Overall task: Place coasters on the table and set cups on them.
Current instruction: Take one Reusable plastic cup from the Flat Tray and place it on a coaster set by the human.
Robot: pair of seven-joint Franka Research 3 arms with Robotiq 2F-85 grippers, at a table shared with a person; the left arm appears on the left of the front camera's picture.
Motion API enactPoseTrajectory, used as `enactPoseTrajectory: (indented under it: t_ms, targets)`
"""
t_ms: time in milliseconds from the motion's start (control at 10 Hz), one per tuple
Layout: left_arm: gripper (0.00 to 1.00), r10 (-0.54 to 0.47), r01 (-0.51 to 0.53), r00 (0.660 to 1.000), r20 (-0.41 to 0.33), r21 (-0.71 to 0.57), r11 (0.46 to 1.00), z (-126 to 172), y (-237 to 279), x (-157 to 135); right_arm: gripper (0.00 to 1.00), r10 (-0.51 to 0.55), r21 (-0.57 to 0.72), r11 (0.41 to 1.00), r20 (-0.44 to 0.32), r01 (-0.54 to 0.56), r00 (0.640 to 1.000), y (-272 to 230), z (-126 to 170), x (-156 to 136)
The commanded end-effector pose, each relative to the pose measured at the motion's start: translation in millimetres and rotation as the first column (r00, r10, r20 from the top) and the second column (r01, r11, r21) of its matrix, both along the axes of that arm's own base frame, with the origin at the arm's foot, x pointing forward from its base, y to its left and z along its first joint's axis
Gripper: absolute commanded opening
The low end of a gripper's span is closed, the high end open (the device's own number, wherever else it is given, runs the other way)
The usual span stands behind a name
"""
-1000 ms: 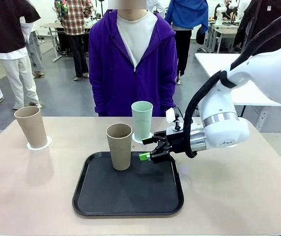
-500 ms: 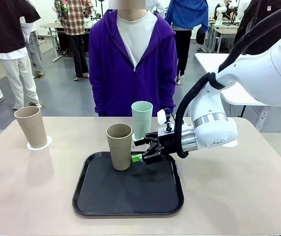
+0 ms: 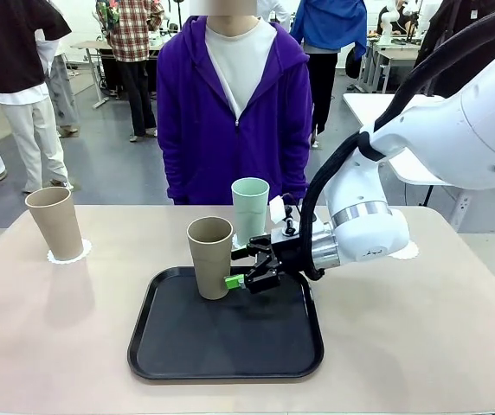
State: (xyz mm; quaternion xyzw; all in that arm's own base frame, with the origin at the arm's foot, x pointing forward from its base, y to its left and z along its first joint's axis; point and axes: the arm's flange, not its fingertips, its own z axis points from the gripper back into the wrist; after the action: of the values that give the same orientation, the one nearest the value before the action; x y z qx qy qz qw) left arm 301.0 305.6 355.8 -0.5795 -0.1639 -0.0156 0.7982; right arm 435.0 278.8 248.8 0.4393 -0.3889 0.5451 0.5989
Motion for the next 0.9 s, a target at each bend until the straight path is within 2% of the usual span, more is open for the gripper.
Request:
enactPoseTrajectory:
  t_ms: [0,800]
  targets:
    - [1.0,0.008,-0.008,1.0,-0.005,-0.002,1.0,1,1,-2,1.0,0.002,0.008,1.0,0.028,-0.002,1.0,9,-5,4]
    - [1.0,0.008,-0.008,1.0,-0.005,-0.002,1.0,1,1,-2,1.0,0.033,0.005,0.999,0.018,-0.034,0.999,39,-15,15]
